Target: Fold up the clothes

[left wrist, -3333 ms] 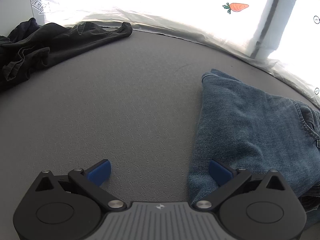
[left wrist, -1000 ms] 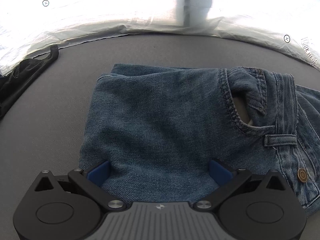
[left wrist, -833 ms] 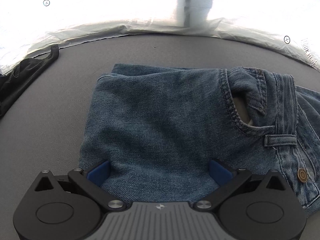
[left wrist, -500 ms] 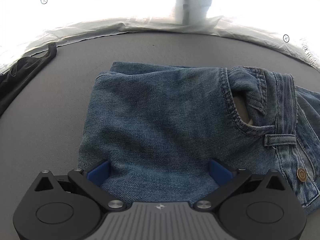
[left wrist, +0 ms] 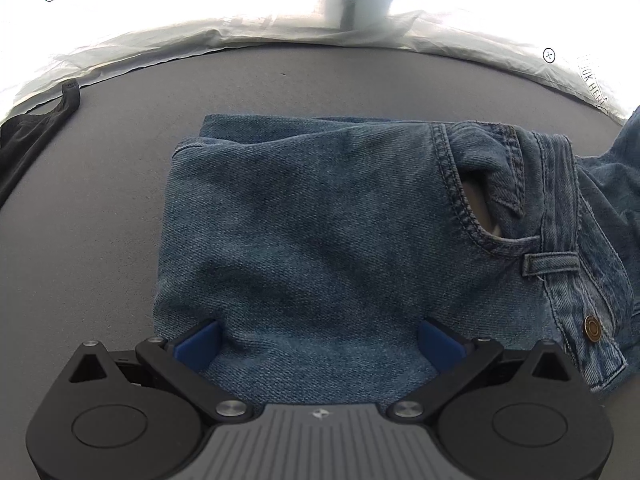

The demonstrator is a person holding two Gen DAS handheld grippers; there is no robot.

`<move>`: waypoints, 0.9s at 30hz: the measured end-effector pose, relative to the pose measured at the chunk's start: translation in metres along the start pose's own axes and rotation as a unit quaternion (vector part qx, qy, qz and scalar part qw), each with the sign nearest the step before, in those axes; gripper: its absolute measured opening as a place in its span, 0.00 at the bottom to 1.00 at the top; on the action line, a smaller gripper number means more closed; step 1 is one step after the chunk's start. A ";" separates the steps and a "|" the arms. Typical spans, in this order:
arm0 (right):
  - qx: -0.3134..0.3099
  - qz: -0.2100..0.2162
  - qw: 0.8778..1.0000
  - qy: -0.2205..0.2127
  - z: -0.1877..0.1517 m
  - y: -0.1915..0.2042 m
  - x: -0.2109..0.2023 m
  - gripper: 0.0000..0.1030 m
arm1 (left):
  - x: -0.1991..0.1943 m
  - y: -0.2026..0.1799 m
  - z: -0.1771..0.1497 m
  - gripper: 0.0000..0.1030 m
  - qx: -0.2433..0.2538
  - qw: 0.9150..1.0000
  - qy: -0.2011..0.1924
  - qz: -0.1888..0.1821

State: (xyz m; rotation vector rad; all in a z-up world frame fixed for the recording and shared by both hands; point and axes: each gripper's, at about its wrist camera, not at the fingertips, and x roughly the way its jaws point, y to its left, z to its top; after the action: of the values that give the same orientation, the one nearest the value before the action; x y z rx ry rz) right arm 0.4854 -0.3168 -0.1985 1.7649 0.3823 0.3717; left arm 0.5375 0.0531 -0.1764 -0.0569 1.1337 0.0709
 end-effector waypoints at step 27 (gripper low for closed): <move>-0.054 -0.214 0.961 0.165 -0.215 -0.077 0.088 0.57 | -0.036 0.162 -0.072 1.00 -0.078 0.996 -0.016 -0.048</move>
State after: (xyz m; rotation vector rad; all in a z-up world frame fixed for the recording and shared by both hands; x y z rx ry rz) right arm 0.4640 -0.0747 -0.2228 1.4624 0.9468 0.3659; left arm 0.4438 0.2074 -0.1759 -0.2488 1.0905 0.0738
